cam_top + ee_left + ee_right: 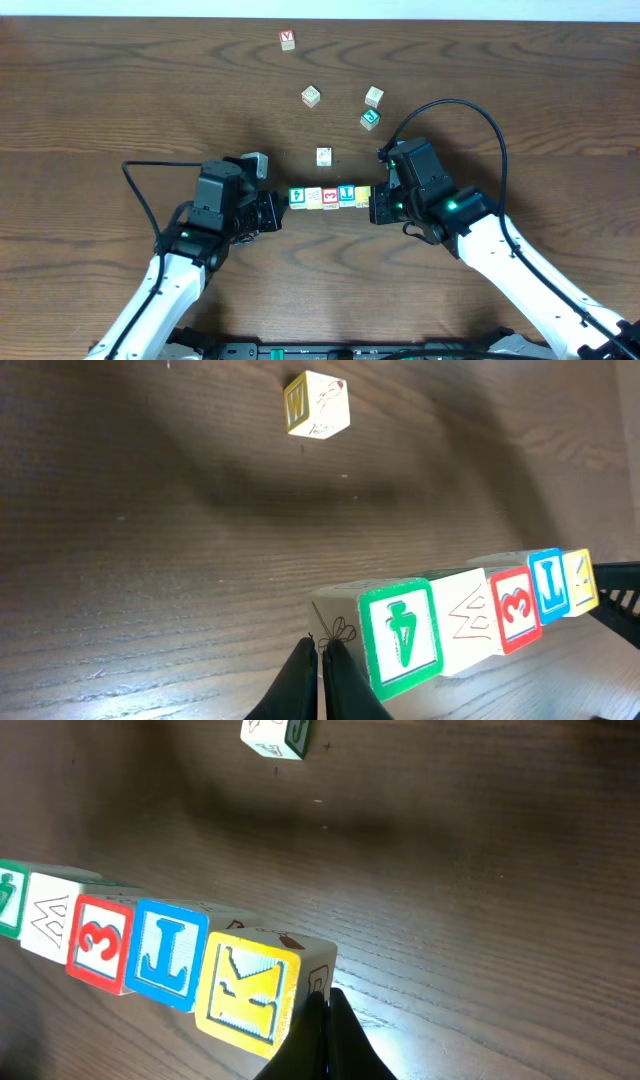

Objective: Lift 5 blocks

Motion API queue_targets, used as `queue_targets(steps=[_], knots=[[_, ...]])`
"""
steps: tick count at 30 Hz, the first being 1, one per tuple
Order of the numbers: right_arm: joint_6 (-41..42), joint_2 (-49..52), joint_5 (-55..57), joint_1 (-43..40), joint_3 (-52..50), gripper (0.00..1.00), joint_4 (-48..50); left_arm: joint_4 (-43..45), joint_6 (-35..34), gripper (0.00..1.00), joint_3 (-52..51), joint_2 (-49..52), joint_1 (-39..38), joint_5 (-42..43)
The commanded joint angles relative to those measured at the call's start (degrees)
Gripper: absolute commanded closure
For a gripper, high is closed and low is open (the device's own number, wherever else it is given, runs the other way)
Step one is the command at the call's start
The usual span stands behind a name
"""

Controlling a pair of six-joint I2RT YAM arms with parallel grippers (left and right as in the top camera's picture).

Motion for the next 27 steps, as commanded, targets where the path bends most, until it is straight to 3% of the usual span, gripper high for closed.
queue_targets(steps=[1, 27], knots=[[0.1, -0.7, -17.5, 2.3, 2.9, 0.99, 2.4, 1.9, -1.2, 0.93, 3.8, -1.0, -2.2, 14.9], [0.3, -2.8, -18.3, 2.3, 3.0, 0.99, 2.4, 1.9, -2.2, 0.93, 3.9, -3.7, -2.2, 14.9]])
